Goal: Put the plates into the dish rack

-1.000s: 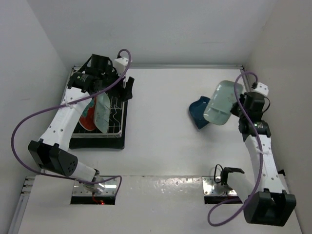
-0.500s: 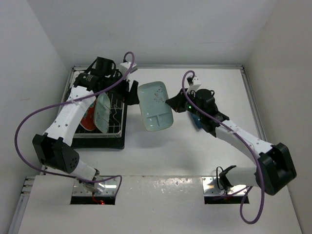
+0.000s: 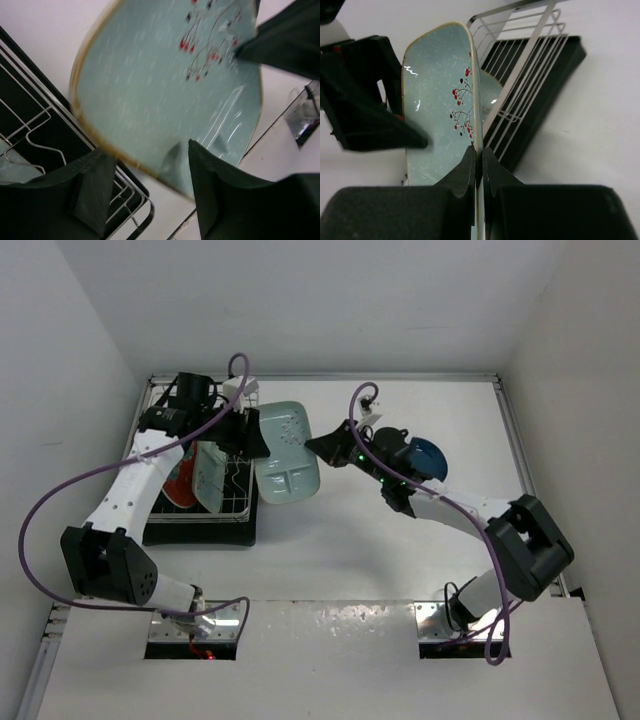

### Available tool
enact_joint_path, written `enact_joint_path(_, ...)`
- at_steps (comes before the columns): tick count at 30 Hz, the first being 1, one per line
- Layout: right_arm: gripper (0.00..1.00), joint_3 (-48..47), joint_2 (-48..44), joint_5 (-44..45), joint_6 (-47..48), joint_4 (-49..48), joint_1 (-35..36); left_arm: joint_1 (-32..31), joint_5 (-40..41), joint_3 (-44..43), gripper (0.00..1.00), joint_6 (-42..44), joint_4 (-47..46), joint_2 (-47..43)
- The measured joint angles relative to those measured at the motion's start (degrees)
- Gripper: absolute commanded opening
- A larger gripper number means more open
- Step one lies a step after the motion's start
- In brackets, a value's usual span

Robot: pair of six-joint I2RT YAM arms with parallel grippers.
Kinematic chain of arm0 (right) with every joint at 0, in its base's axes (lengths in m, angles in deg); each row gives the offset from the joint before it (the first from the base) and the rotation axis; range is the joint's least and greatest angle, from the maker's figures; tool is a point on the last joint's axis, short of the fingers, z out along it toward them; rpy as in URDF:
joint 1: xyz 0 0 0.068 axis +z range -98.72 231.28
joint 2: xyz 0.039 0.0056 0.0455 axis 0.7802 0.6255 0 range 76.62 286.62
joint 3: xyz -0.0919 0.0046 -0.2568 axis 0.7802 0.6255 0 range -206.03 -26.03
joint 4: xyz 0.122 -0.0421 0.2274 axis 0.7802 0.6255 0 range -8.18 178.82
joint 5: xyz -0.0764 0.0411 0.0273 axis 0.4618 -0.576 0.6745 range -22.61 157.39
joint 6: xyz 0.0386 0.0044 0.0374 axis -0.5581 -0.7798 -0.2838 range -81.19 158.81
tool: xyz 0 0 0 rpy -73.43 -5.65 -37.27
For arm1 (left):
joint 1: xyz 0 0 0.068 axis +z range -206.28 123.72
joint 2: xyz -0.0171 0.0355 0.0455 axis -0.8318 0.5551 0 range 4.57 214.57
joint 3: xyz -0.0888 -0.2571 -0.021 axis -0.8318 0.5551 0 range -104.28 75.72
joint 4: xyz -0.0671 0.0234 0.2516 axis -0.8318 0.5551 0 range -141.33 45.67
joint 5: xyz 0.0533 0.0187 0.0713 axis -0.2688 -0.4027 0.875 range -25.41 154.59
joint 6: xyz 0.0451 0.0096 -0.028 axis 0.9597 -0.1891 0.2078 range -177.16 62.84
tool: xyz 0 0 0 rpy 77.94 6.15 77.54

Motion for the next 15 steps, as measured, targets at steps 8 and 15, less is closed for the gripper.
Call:
enact_joint_path(8,0.0,-0.9,4.2,0.9,-2.1,-3.4,2.4,3.1,-2.7,0.5,0.0,-4.3,-2.5,-0.3)
enact_joint_path(15,0.7,-6.1,4.7,1.4,-2.9,-0.9,3.2,3.7,6.5,-2.8,0.0,-3.3,3.7,-0.4)
